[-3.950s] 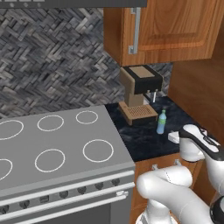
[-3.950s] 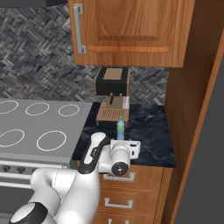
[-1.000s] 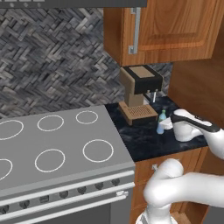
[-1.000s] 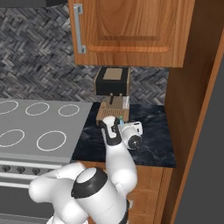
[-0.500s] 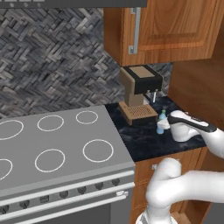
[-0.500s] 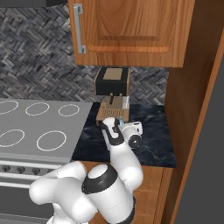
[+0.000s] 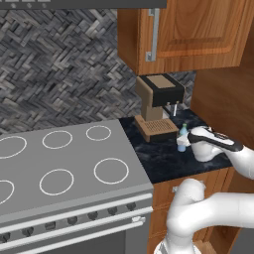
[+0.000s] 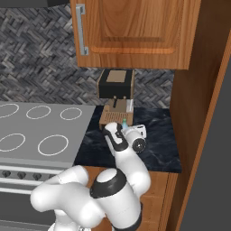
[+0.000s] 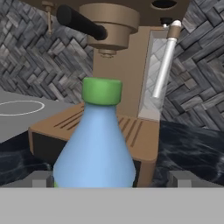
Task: Take the bottled waters from the counter and place them in the freezer to freeze. Close the freezer door after placing the bottles.
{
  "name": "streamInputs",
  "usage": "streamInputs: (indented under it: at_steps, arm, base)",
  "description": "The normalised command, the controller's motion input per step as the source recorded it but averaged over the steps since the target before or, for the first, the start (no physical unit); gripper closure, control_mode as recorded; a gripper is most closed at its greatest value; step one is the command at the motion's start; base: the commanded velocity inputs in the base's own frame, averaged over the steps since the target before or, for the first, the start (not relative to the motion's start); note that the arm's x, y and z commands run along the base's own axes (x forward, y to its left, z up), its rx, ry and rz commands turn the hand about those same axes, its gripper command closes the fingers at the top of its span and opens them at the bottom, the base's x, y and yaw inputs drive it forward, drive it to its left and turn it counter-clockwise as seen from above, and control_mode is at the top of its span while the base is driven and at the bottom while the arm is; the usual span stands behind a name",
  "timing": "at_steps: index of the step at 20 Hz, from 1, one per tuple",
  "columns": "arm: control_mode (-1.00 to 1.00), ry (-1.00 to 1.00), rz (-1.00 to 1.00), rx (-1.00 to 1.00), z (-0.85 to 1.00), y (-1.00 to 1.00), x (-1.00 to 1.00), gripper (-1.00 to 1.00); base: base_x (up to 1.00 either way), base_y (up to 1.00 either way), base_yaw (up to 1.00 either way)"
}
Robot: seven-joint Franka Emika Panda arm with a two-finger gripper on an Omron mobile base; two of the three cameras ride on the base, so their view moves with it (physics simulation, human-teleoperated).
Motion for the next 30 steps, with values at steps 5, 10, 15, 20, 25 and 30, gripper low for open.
streamInputs:
  at_steps: [5,10,15,20,25,30]
  arm:
    - [-1.0,0.0,0.01,0.0,0.0,0.0,0.0,1.0]
    - [-1.0,0.0,0.01,0.0,0.0,0.0,0.0,1.0]
    - [-1.0,0.0,0.0,0.0,0.0,0.0,0.0,1.0]
    - [-1.0,-0.03,0.0,-0.02,0.04,0.02,-0.13,1.0]
    - [-1.0,-0.19,0.0,-0.09,0.78,0.02,-0.52,1.0]
    - [-1.0,-0.09,-0.06,-0.05,0.91,0.06,-0.7,1.0]
  base:
    - [0.0,0.0,0.0]
    - [0.0,0.0,0.0]
    - [0.0,0.0,0.0]
    - [0.0,0.0,0.0]
    - [0.0,0.0,0.0]
    - [0.0,0.0,0.0]
